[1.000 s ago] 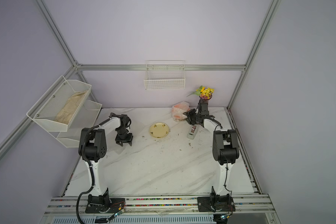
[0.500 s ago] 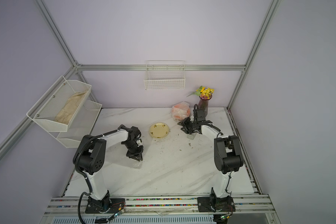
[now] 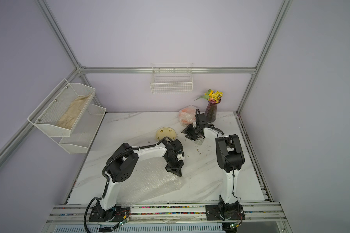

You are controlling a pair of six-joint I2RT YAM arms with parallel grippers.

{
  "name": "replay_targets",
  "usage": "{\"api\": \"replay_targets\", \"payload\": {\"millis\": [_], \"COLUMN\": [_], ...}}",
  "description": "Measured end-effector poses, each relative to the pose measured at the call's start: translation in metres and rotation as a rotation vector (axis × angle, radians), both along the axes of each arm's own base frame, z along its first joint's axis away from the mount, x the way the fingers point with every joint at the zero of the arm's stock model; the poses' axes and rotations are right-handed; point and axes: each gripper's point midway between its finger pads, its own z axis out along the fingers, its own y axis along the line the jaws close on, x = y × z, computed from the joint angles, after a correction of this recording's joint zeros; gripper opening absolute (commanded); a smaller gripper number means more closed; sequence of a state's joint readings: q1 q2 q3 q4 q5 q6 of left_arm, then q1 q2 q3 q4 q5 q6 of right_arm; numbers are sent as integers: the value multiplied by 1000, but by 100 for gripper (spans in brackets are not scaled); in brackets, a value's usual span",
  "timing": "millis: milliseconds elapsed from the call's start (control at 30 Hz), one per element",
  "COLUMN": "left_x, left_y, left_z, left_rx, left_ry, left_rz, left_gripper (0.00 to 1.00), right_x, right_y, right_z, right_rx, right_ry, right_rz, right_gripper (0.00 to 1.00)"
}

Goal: Wrap dinner plates in bubble wrap
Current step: Move the bubble wrap to the center of the board, then pick up the plate from the center of the board.

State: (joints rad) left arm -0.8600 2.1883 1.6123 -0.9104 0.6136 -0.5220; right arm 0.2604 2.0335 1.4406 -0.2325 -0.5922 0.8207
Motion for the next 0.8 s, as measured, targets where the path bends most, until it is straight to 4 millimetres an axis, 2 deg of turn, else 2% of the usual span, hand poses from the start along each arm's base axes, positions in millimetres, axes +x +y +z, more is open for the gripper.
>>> {"api": "replay_targets", "payload": {"millis": [100, 167, 267, 333, 400, 467, 567, 600, 667, 800], "left_x": [-1, -2, 3, 12, 23, 33, 35, 34, 22, -8], "left_y": [-18, -19, -3, 12, 37, 76, 135, 150, 180, 216], "left_z": [1, 4, 14, 30, 51, 74, 84, 81, 61, 15], "left_rx": [0, 18, 73, 86, 89, 108, 170, 198, 277, 434], "left_ry": [-45, -79, -136, -179, -231, -275, -285, -279, -231, -108], "left_rz": [-102, -157, -182, -155, -98, 2, 145, 181, 232, 242], "left_gripper": [36, 51, 60, 60, 59, 57, 56, 55, 52, 49], "right_x": [2, 4, 10, 14, 17, 22, 31, 33, 38, 41], "right_y": [1, 3, 11, 20, 29, 40, 53, 57, 65, 73], "right_z": [-5, -11, -24, -32, -41, -47, -46, -47, -49, -55], "right_rx": [-9, -19, -40, -50, -59, -54, -44, -38, -30, -24], "right_ry": [1, 8, 20, 23, 28, 23, -2, -5, -11, -13], "right_rz": [6, 16, 42, 60, 77, 97, 113, 118, 124, 132], "right_gripper": [45, 45, 45, 45, 45, 45, 41, 39, 30, 11]}}
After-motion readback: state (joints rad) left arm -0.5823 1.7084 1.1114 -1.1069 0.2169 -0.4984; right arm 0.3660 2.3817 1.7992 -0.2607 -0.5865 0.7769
